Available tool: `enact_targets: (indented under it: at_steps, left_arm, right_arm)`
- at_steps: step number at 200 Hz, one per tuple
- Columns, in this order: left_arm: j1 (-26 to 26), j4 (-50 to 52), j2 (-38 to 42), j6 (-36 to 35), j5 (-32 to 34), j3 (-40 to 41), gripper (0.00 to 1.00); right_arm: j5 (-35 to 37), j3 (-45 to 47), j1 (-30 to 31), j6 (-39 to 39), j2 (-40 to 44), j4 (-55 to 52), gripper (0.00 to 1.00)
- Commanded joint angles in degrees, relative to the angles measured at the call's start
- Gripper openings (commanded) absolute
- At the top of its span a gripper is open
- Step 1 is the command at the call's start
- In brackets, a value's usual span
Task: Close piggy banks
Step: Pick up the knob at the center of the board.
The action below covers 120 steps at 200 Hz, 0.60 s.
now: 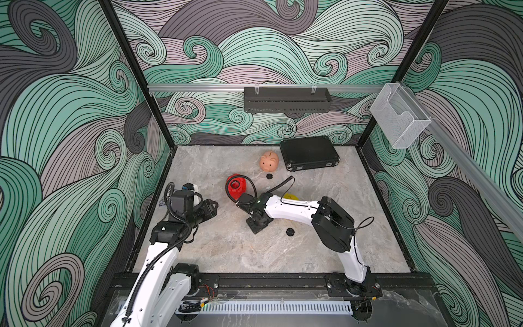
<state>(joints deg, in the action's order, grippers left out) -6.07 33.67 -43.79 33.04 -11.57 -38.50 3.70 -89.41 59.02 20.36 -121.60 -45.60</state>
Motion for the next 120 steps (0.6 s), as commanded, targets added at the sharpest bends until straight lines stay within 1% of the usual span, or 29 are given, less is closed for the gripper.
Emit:
enact_targets:
  at_steps: [1,29,44,63,94,120]
  left_arm:
    - [0.35,-7.09,-2.88,3.49,-1.14,1.16,0.52]
    - [0.35,-13.37,-7.9,6.6,0.09,1.49,0.53]
    - [0.35,-16.46,-11.2,7.23,0.82,0.94,0.53]
    - [0.35,-19.73,-16.16,7.58,2.11,-0.58,0.53]
    - [0.52,-19.84,-25.49,6.12,3.05,-5.95,0.52]
    - [1.44,-23.73,-30.31,4.88,3.42,-7.44,0.51]
  right_arm:
    - [1.26,1.07,-1.3,-2.01,2.66,-2.03,0.0]
    - [0.08,0.34,-2.58,0.49,8.55,-2.09,0.0]
    - [-0.55,-0.94,-3.65,3.35,10.9,-3.2,0.0]
    - [-2.03,-4.67,-5.29,7.89,11.73,-5.91,0.0]
    - [-3.25,-12.8,-5.85,16.18,9.66,-7.01,0.0]
    - [-5.67,-22.59,-5.76,21.83,4.02,-8.02,0.0]
